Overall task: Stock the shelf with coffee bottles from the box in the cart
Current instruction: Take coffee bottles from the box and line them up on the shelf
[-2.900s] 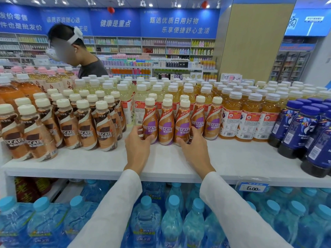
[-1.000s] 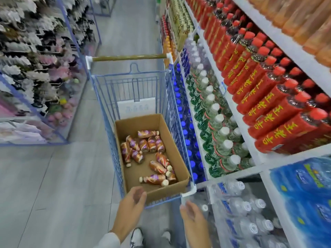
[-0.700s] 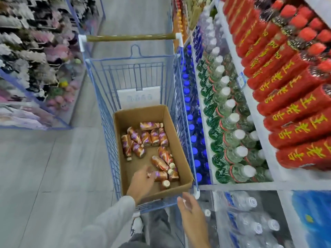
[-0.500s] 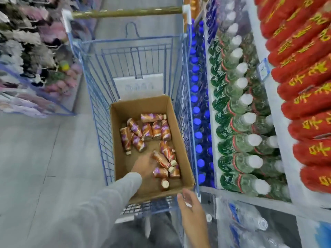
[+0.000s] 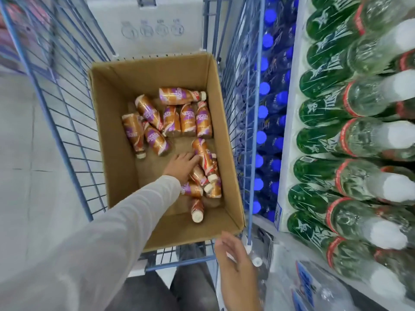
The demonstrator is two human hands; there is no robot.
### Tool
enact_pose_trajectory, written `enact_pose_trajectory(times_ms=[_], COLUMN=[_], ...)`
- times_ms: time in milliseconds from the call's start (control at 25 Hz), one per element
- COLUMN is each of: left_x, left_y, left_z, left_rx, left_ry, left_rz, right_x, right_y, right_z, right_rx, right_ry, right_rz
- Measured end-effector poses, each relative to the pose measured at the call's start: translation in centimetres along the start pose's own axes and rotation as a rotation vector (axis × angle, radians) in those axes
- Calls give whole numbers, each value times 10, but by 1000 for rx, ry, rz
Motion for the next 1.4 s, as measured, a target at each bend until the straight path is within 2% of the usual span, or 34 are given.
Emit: enact_pose_trajectory(times_ms=[160,320,400,480,600,720,760,800,840,960,1000,1080,1160,1400], left_x=[-4,16,27,41,68,91,92,92,89,77,76,79,90,170], left_y=[-11,-27,-34,-34,-24,-15,-15,-15,-16,-22,-24,-27,-26,-18], left_z=[-10,-62,-98,-137,-186,-219,-228,-236,-243,-261,-265,-274,-283,-305], left_rx=[-15,221,412,585,671,722,746,775,810,900,912,913,858,507], left_ry=[-11,-151,-117,14,277,420,441,458,470,464,460,461,461,491], left_rz=[92,-77,-343,-779,-1227,-1422,-1456,-1481,-1501,-1509,-1499,-1463,-1440,-1391], right_x=[-21,-29,-38,-58,-107,-151,-160,-166,-170,-185,-185,-194,-197,-165], right_y=[-14,-48,-65,-80,-108,-130,-135,-135,-140,-156,-157,-153,-143,-108], right_z=[-3,-10,-3,22,78,126,138,148,162,186,187,171,146,18], right_rx=[-39,-25,3,-21,-269,-437,-426,-421,-357,-363,-399,-460,-513,-198], right_ry=[-69,-131,-137,-157,-302,-244,-243,-137,25,159,199,35,-39,-224], right_rz=[-16,19,24,108,447,575,619,653,576,699,778,999,1189,1143])
Point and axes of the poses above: each hand's wrist, its own z-axis towards the middle knuckle, its own x-axis out of the back of the hand, y = z × x, the point moved 3 cm from there along z, towards the middle knuckle, and after that the axes turned 8 degrees about -x, right-handed, at the moved point
